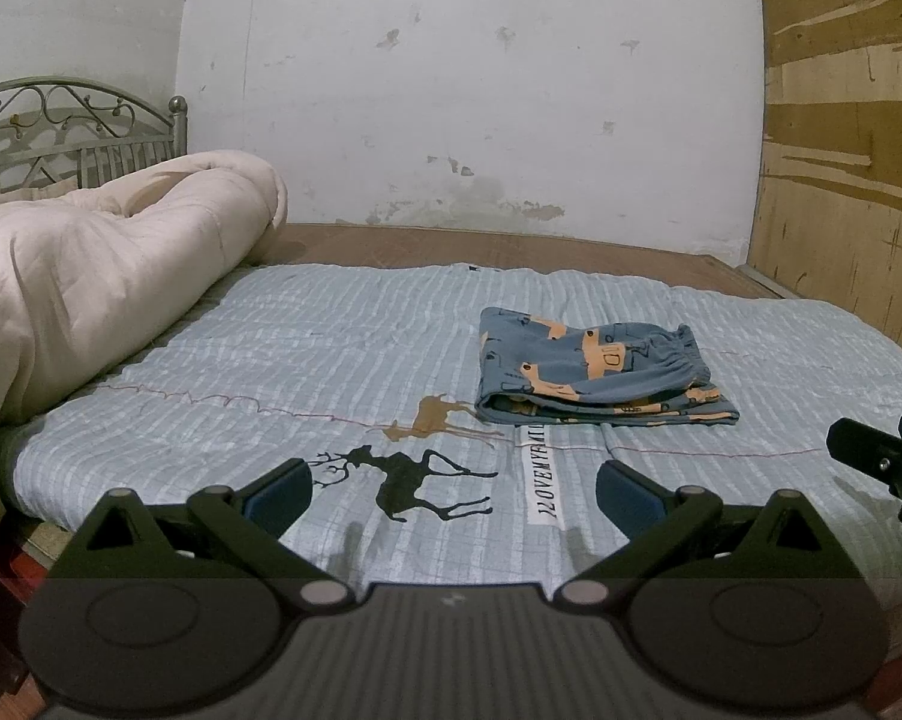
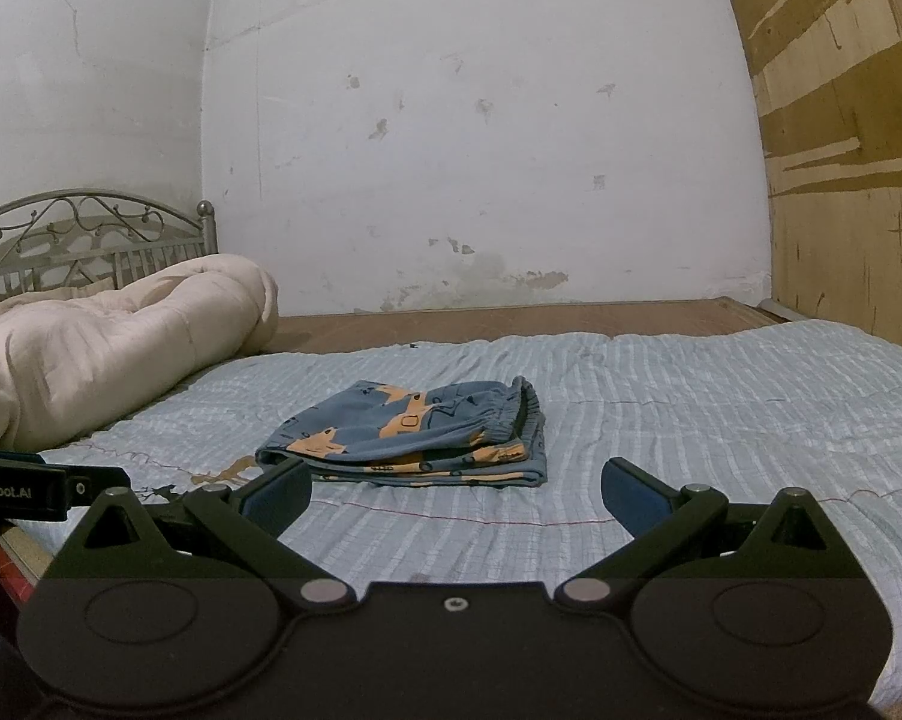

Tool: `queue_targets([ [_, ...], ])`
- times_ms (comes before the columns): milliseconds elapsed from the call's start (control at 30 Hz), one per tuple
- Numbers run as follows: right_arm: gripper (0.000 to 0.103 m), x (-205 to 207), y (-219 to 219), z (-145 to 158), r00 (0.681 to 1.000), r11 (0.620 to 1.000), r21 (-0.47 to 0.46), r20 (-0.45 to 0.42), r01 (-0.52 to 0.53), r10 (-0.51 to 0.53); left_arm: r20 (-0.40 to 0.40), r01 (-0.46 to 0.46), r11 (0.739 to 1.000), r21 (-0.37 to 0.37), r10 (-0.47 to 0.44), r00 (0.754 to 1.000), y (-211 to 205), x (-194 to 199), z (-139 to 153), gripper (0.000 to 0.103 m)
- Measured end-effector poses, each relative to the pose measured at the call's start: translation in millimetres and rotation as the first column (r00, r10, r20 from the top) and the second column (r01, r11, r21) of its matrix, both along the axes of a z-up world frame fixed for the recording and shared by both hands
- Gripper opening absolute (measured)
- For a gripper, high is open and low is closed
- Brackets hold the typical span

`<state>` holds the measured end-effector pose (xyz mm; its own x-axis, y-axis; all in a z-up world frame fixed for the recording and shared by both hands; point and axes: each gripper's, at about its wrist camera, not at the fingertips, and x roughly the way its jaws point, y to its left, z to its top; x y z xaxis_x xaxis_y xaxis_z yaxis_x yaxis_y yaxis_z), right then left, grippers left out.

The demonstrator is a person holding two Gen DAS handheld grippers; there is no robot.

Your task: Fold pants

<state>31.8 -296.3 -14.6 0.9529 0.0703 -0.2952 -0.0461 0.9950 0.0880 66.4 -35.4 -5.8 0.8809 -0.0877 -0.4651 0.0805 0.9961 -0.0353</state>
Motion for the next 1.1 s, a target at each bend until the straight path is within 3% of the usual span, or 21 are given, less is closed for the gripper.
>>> queue_targets([
  [1100,0.102,-0.8,2.0,0.8,1.000,1.000,0.003,0.000,-0.003,0.003,-0.002,-0.027,0.999,-0.017,0.027,1.000,0.6,0.6,2.8,0.102],
])
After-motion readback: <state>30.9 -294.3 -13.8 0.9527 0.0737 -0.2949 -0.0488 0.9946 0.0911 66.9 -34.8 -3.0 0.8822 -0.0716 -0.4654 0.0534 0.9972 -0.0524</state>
